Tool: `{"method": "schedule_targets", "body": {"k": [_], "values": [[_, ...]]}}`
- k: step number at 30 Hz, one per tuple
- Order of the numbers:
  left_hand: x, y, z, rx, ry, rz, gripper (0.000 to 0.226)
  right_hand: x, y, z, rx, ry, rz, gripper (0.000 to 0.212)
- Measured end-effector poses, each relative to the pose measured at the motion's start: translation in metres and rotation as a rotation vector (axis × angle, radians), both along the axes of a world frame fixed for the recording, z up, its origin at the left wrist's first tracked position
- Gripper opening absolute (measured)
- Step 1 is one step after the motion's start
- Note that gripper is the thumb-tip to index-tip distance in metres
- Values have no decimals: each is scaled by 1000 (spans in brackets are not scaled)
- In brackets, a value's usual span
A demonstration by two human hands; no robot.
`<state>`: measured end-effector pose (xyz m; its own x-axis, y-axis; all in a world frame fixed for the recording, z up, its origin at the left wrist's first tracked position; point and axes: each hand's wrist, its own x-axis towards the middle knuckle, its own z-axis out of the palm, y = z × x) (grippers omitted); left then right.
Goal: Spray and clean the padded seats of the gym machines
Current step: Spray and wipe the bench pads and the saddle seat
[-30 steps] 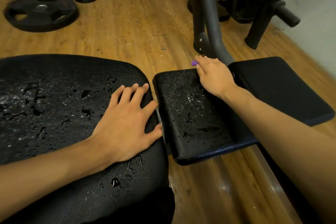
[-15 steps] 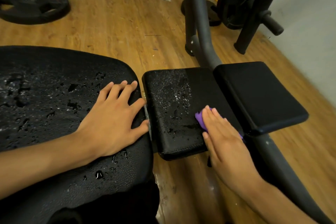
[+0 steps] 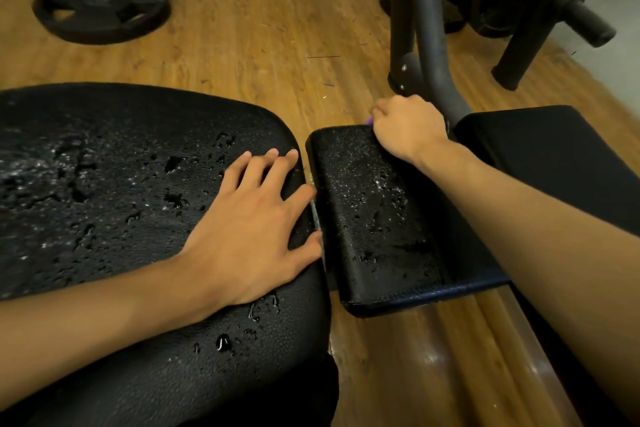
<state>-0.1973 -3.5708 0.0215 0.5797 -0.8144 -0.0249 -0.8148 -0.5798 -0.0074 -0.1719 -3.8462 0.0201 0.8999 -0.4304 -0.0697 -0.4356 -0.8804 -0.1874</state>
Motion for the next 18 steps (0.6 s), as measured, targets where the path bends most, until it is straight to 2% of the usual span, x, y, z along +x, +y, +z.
{"method": "schedule_targets", "body": {"k": [5,7,9,14,18], "values": [[-1,0,1,4,1,2,69,-43,25,-10,-97,-223,64,35],[-1,1,1,-5,0,3,69,-80,41,-13,-72,-223,77,51],[-1,2,1,-9,-6,-3,69,-124,59,-13,-29,-214,71,57],[-2,1,0,0,-17,-5,69,-223,95,-13,17,-223,129,57],[-2,0,-1,-8,-23,-1,68,-217,76,-4,-108,-203,253,51]]}}
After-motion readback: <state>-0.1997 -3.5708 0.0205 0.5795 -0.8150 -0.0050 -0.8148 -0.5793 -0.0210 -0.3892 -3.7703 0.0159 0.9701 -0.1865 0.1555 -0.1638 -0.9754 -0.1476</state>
